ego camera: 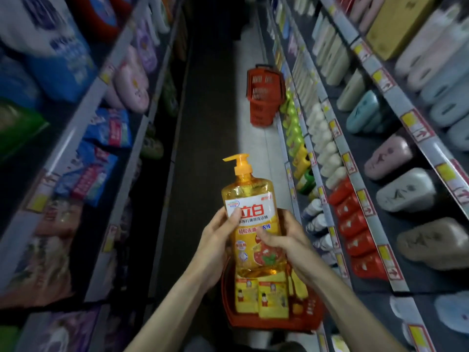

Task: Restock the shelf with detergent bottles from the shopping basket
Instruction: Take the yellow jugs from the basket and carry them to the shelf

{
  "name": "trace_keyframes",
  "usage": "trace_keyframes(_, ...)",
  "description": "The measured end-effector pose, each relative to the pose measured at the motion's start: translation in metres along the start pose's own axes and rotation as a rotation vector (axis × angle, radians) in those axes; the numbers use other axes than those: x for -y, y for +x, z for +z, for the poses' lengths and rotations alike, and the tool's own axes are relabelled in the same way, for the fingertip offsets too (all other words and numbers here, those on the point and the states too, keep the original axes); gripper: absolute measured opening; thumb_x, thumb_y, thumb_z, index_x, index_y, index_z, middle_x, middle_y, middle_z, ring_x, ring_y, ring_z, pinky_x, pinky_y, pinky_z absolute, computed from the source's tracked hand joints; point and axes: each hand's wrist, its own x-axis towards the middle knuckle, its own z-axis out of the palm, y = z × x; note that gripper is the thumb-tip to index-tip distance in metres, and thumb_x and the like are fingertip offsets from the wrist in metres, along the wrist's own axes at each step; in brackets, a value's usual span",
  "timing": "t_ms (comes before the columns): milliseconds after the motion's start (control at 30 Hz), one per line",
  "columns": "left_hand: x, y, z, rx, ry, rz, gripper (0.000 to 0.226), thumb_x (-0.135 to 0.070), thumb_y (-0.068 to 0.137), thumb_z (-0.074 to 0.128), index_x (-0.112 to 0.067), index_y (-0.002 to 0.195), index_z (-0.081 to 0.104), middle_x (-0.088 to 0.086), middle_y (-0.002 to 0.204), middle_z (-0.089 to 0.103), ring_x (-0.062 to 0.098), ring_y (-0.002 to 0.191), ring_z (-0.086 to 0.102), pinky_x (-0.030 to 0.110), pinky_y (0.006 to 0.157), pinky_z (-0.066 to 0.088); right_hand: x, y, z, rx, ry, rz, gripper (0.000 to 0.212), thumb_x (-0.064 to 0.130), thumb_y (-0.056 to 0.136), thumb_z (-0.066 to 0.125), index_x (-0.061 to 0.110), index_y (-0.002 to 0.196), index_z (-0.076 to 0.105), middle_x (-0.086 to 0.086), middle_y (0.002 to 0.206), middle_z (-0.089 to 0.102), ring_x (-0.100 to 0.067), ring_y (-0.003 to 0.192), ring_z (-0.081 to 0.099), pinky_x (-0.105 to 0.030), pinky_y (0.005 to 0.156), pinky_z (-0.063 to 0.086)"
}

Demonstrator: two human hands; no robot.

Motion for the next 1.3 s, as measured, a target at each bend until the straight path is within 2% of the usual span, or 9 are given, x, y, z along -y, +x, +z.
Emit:
trace_keyframes(200,-0.038,-0.017,0.004,-0.025,0.051,0.158,0.033,-0.028,0.106,0.057,-0.018,0.137,0.064,0.008,0.126,0.076,0.025,0.115,0.075,0.036,0.086,0.064,0.037,-0.008,0.016,0.047,-0.07,-0.13,0.093,0.051,0.059,0.098,0.026,0.137,0.054,0.004,0.122,0.077,-0.02,0.109,0.077,-0.047,0.093,0.062)
trace_keyframes(333,-0.055,-0.032,0.012,-0.121,0.045,0.227,0.032,-0.029,0.105,0.059,-0.017,0.133,0.067,0.008,0.122,0.078,0.025,0.111,0.076,0.034,0.082,0.065,0.059,-0.006,0.021,0.156,-0.11,-0.173,0.071,0.034,0.078,0.088,0.025,0.138,0.052,0.003,0.121,0.077,-0.017,0.108,0.077,-0.039,0.089,0.064)
trace_keyframes(433,-0.06,-0.045,0.021,-0.222,0.045,0.276,0.03,-0.033,0.105,0.058,-0.02,0.13,0.069,0.006,0.12,0.079,0.025,0.109,0.077,0.038,0.084,0.063,0.075,-0.005,0.026,0.296,-0.168,-0.193,0.066,0.038,0.081,0.083,0.029,0.137,0.048,0.004,0.123,0.075,-0.011,0.106,0.076,-0.031,0.084,0.064)
trace_keyframes(600,-0.06,-0.081,0.034,-0.402,0.087,0.386,0.032,-0.035,0.103,0.06,-0.022,0.131,0.069,0.004,0.121,0.078,0.022,0.113,0.075,0.043,0.096,0.059,0.09,-0.003,0.034,0.457,-0.312,-0.26,0.082,0.058,0.07,0.092,0.035,0.136,0.05,0.009,0.124,0.074,-0.011,0.113,0.073,-0.045,0.1,0.06)
trace_keyframes(733,-0.046,-0.12,0.036,-0.579,0.132,0.463,0.037,-0.044,0.102,0.06,-0.029,0.135,0.066,-0.002,0.127,0.076,0.018,0.118,0.073,0.051,0.108,0.053,0.09,-0.016,0.053,0.63,-0.341,-0.3,0.072,0.043,0.079,0.09,0.032,0.138,0.051,0.009,0.123,0.074,-0.006,0.113,0.072,-0.036,0.099,0.059)
trace_keyframes(833,-0.034,-0.159,0.037,-0.704,0.097,0.521,0.038,-0.043,0.103,0.058,-0.029,0.139,0.064,-0.002,0.131,0.074,0.019,0.121,0.071,0.051,0.11,0.052,0.084,-0.036,0.077,0.744,-0.332,-0.322,0.06,0.027,0.085,0.087,0.029,0.135,0.055,0.008,0.118,0.076,-0.008,0.11,0.074,-0.037,0.098,0.06)
trace_keyframes(967,-0.011,-0.224,0.039,-0.899,0.048,0.583,0.047,-0.048,0.098,0.068,-0.034,0.142,0.058,-0.005,0.135,0.072,0.018,0.125,0.069,0.053,0.11,0.052,0.076,-0.082,0.115,0.926,-0.315,-0.349,0.066,0.034,0.078,0.09,0.026,0.136,0.058,0.006,0.119,0.076,-0.009,0.111,0.073,-0.036,0.099,0.058)
trace_keyframes(1133,0.017,-0.306,0.054,-1.131,-0.009,0.639,0.039,-0.04,0.097,0.067,-0.036,0.135,0.059,-0.012,0.126,0.075,0.009,0.114,0.073,0.029,0.085,0.063,0.066,-0.147,0.155,1.175,-0.33,-0.367,0.069,0.037,0.077,0.091,0.025,0.135,0.056,0.007,0.117,0.077,-0.011,0.111,0.074,-0.033,0.093,0.06)
trace_keyframes(1300,0.051,-0.405,0.085,-1.391,-0.024,0.712,0.035,-0.035,0.101,0.063,-0.029,0.135,0.062,-0.003,0.126,0.076,0.015,0.116,0.074,0.038,0.095,0.063,0.046,-0.239,0.191,1.435,-0.346,-0.361,0.059,0.021,0.081,0.088,0.02,0.133,0.059,-0.002,0.117,0.079,-0.021,0.109,0.077,-0.049,0.097,0.061)
